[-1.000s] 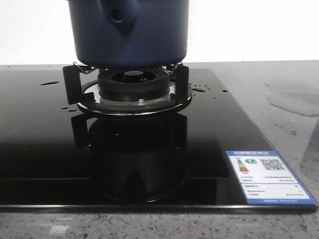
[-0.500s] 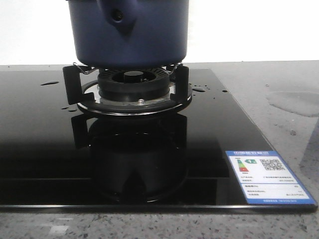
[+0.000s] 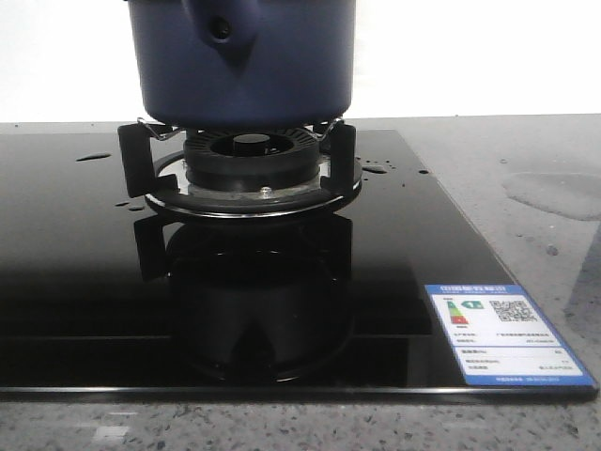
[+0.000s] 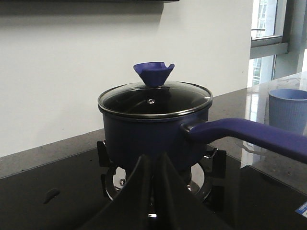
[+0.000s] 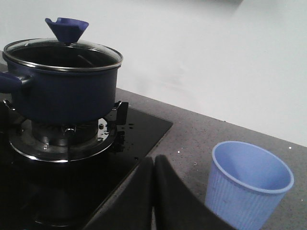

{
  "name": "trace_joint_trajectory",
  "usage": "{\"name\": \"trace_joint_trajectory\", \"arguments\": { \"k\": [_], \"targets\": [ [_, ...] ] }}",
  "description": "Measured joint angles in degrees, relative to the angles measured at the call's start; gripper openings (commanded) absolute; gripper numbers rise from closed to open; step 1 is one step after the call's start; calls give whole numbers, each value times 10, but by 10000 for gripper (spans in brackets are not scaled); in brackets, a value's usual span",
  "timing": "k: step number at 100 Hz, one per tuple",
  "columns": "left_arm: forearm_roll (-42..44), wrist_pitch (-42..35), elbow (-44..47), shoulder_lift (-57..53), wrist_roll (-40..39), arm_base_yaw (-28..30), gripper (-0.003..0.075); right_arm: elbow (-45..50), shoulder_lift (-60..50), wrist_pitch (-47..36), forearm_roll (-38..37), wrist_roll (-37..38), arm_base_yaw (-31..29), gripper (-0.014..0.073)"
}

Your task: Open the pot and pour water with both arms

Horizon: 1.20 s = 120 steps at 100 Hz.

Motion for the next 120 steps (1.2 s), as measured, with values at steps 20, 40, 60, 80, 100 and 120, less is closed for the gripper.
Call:
{"name": "trace_joint_trajectory", "arguments": {
  "k": [20, 40, 60, 80, 100, 120],
  "targets": [
    [5, -23, 2, 0, 1, 0, -19, 0, 0, 0, 0, 0, 0, -70],
    [149, -54, 7, 0, -68, 0, -19, 0, 0, 0, 0, 0, 0, -70],
    [497, -82, 11, 0, -395, 0, -19, 0, 0, 0, 0, 0, 0, -70],
    [687, -250, 80, -41, -585, 0, -19, 0, 0, 1, 0, 0, 0, -70],
    [831, -355, 181, -134, -744, 0, -19, 0, 0, 1, 0, 0, 0, -70],
    [898, -263, 191, -198, -878, 24, -19, 0, 0, 1, 0, 0, 0, -70]
  ]
}}
